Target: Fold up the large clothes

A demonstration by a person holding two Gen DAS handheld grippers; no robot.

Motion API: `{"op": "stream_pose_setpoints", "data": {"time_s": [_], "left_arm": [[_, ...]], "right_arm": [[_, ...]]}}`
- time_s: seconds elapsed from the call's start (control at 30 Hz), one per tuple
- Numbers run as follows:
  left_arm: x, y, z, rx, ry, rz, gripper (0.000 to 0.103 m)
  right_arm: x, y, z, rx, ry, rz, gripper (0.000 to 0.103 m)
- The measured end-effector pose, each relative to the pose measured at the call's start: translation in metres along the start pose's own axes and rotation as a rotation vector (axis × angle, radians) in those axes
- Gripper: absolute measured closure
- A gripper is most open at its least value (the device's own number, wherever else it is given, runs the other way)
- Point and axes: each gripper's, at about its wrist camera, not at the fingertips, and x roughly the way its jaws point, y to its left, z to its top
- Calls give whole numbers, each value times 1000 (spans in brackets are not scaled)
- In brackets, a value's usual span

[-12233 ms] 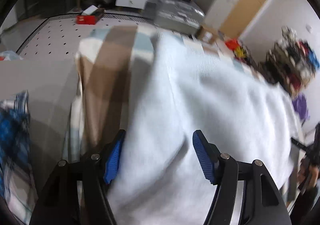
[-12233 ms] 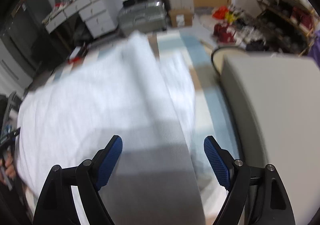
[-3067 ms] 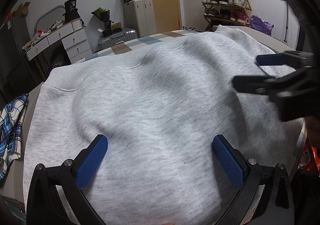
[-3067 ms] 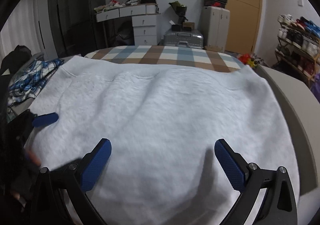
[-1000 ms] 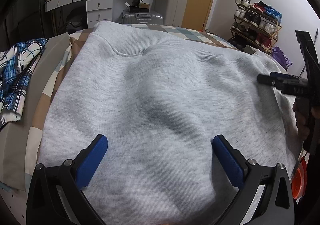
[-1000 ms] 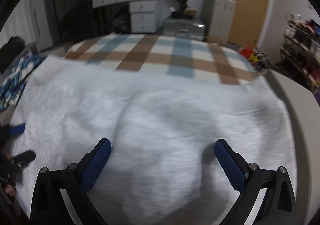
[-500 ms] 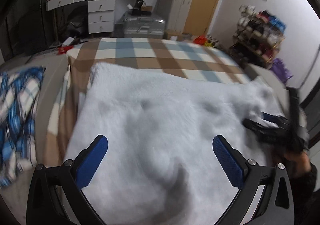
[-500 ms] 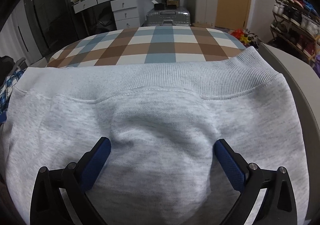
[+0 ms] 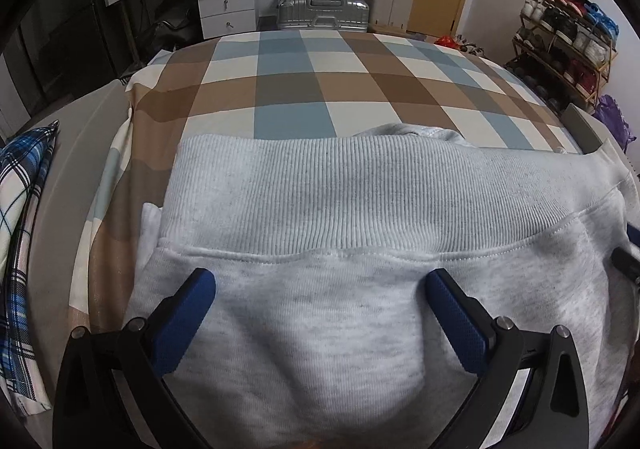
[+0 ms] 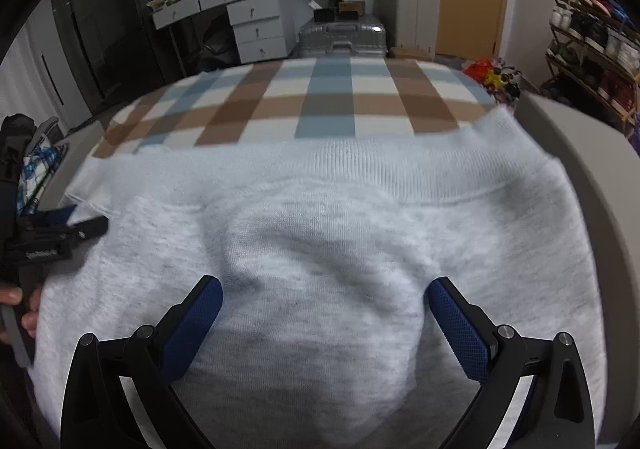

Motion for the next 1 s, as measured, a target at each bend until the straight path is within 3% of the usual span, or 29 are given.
{"op": "stream_pose_setpoints", "data": {"time_s": [0.13,0.27,0.33,0.43,0.5,0.53,0.67,0.77,0.87,0.9,1.0], "left_arm": [[-1,-2,0,2,-1,6,1],[-1,-4,1,2,2,8,1],[-2,-4,1,1,8,8,1],[-10,-7,6,-25,79,14,1],[-25,-16,8,-47,75,-45,1],[-33,-26,9,-28,62,-77,1],[-49,-77,15,132,27,-81,1],[-30,-101,26,143,53,-93,1],[16,-105,25,123,104,-72,1],[16,-109,20,165,32,-49,1],[11,-114,15,181,-6,-20,1]], "right_arm": [[7,6,17,-56,-13,-47,0],[62,8,11,-53,93,-53,0],[57,13,10,-77,74,-82,0],[59,8,9,-62,77,-62,0],[59,7,9,-60,76,-58,0],[59,8,9,-61,75,-60,0],[59,8,10,-61,70,-61,0],[57,8,9,-57,67,-58,0],[56,7,8,-51,62,-63,0],[56,7,8,-46,60,-74,0],[55,7,8,-40,57,-83,0]]}}
